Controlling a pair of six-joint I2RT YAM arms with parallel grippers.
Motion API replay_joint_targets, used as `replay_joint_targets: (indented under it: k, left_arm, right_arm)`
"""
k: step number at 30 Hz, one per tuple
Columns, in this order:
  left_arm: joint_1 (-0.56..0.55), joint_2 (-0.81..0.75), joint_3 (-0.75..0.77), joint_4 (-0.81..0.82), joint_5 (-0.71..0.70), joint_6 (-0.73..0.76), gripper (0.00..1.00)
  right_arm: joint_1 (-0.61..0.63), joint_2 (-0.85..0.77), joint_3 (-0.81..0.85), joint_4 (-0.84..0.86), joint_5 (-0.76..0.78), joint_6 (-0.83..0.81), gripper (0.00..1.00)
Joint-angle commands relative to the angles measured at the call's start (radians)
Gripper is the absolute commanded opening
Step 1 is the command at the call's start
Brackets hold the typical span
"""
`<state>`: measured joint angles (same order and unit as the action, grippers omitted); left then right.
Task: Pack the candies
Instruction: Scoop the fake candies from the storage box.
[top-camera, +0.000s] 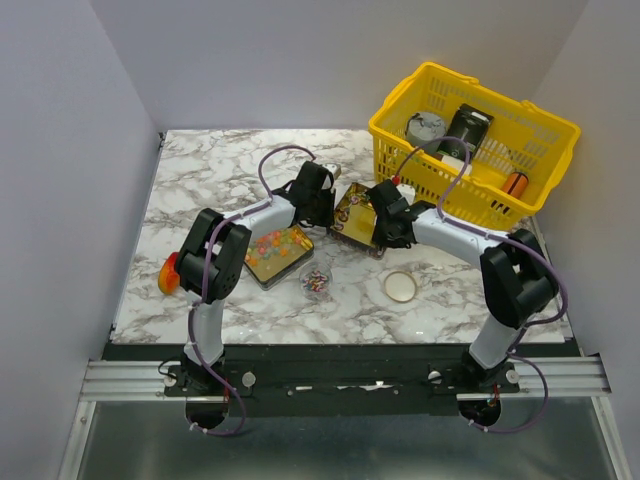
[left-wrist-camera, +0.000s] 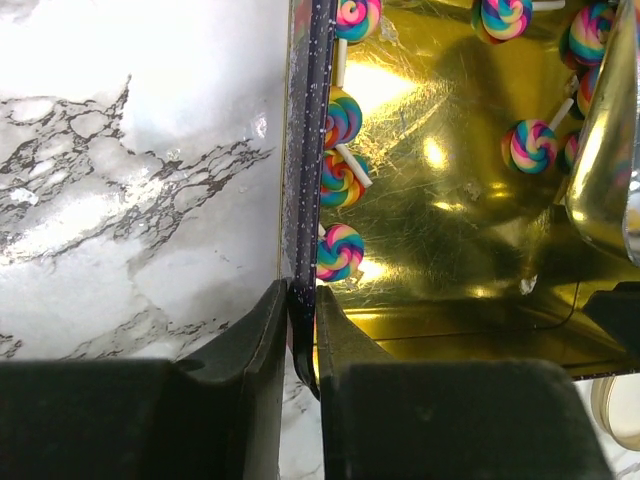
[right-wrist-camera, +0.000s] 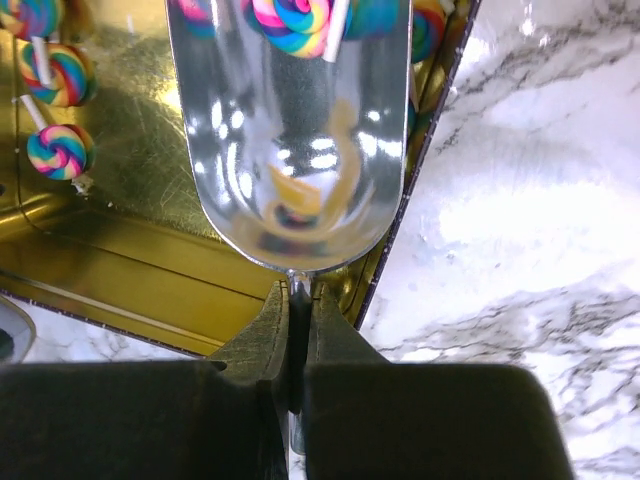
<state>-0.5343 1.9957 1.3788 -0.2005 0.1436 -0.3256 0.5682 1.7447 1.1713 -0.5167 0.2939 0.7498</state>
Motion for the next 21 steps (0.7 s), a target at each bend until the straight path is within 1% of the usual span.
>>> replay_joint_targets:
  k: [1,5,6,9,11,12,16,17,18,20,21]
  left_arm:
    - [0.023,-0.018,-0.017,-0.056,-0.047,0.023,0.27]
    - [0.023,-0.025,-0.014,-0.057,-0.050,0.030,0.36]
    - [0.023,-0.034,-0.018,-0.054,-0.049,0.030,0.43]
    - [0.023,-0.058,-0.035,-0.036,-0.049,0.028,0.52]
    - [0.023,-0.075,-0.050,-0.016,-0.042,0.023,0.56]
    - [0.023,-0.092,-0.053,-0.010,-0.039,0.020,0.62]
    - [0.023,-0.147,-0.070,0.013,-0.042,0.013,0.71]
    - [0.023,-0.159,-0.083,0.025,-0.045,0.010,0.75]
    - [0.023,-0.190,-0.090,0.036,-0.044,0.010,0.84]
    - [0.023,-0.224,-0.116,0.067,-0.045,0.002,0.90]
    - [0.023,-0.256,-0.121,0.072,-0.053,-0.003,0.96]
  right_arm:
    - [0.009,-0.065,-0.068,0.082,0.096,-0.167,0.01]
    - [0.013,-0.077,-0.053,0.089,0.071,-0.199,0.01]
    - [0.015,-0.088,-0.055,0.096,0.067,-0.208,0.01]
    - [0.025,-0.117,-0.056,0.103,0.067,-0.228,0.01]
    - [0.032,-0.134,-0.055,0.099,0.062,-0.242,0.01]
    - [0.036,-0.143,-0.055,0.096,0.063,-0.244,0.01]
    - [0.048,-0.195,-0.042,0.055,0.039,-0.262,0.01]
    - [0.053,-0.217,-0.036,0.043,0.027,-0.267,0.01]
    - [0.052,-0.226,-0.032,0.014,0.013,-0.270,0.01]
    - [0.058,-0.249,-0.019,-0.022,-0.021,-0.267,0.01]
    - [0.059,-0.255,-0.015,-0.057,-0.032,-0.268,0.01]
